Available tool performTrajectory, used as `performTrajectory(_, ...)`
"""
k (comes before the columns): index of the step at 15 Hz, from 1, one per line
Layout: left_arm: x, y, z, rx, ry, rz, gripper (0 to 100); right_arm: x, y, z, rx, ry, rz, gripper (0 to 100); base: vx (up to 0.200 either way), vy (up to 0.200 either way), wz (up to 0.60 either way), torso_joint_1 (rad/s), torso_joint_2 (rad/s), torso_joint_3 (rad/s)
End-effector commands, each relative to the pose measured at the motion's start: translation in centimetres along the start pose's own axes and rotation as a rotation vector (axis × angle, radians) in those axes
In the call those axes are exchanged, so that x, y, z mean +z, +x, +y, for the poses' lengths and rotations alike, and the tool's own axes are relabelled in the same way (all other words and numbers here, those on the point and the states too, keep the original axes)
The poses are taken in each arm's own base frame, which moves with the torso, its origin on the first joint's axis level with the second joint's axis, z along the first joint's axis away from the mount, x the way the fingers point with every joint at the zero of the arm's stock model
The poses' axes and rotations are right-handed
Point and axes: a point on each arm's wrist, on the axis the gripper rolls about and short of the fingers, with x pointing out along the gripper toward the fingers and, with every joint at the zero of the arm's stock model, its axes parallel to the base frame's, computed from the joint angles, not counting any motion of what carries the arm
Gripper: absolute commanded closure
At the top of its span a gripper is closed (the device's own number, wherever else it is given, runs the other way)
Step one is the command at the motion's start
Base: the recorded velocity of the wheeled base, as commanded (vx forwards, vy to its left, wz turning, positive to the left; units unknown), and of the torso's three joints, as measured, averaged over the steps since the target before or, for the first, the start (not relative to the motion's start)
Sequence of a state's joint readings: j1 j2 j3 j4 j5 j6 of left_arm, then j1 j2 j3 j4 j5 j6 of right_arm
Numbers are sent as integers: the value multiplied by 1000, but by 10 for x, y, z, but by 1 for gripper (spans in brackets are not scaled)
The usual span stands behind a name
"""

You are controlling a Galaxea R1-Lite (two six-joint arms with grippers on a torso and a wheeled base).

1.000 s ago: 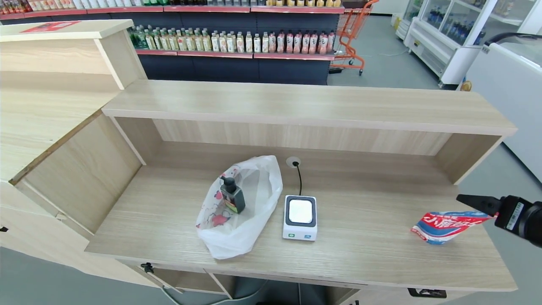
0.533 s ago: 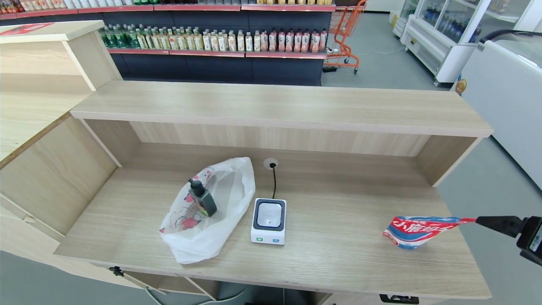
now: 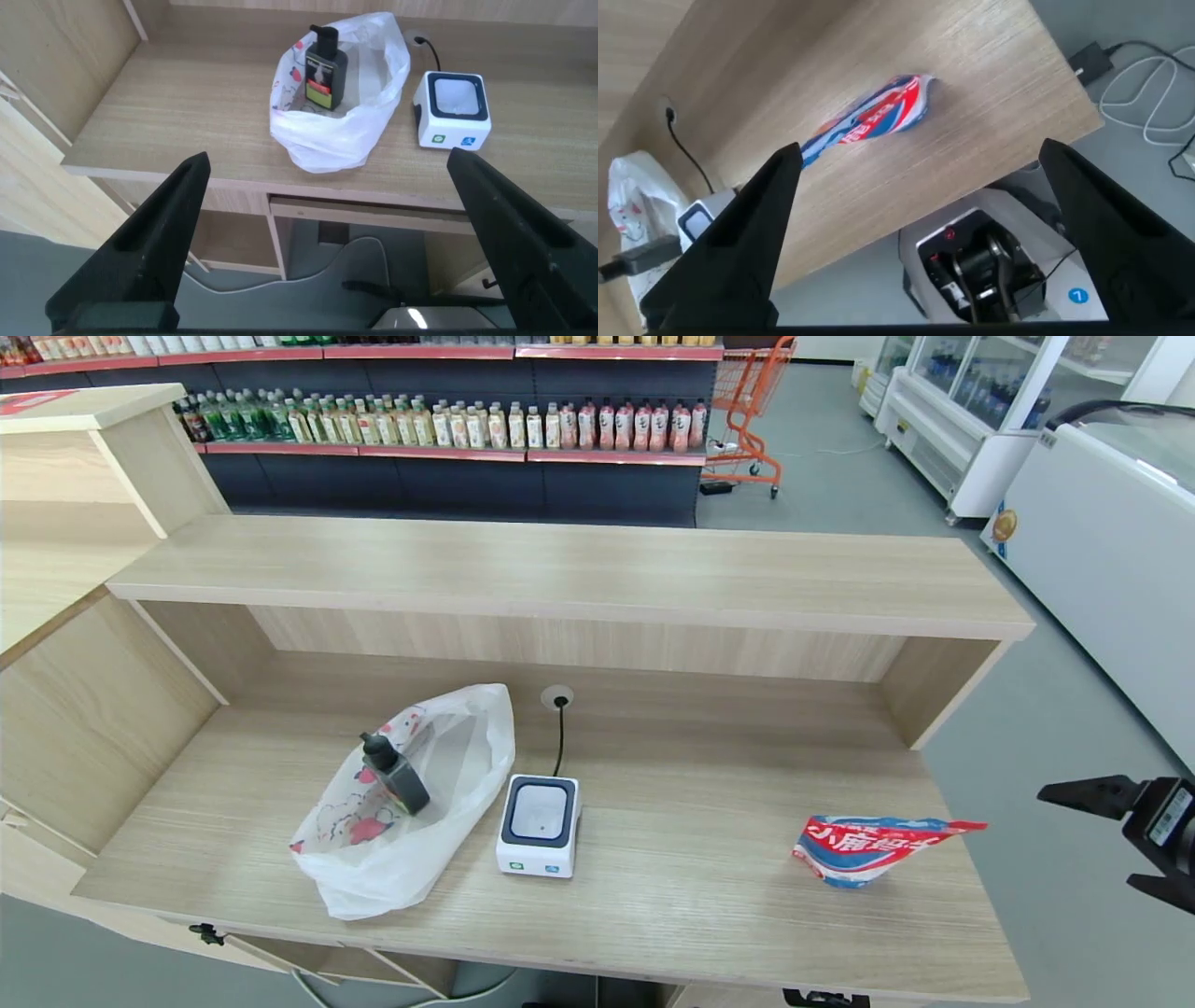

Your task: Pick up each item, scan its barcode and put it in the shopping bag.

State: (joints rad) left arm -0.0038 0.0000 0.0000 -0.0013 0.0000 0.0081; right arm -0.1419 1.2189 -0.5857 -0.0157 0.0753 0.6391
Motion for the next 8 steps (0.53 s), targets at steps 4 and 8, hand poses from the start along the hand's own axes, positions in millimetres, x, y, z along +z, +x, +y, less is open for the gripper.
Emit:
performTrajectory(4,0,0,0,2,0,1,0,-1,56,26,-68,77,129,0,0,0,0,0,0,0)
performTrajectory(8,0,0,0,1,0,1,0,-8,89,39,-110,100,185,0,0,0,0,0,0,0)
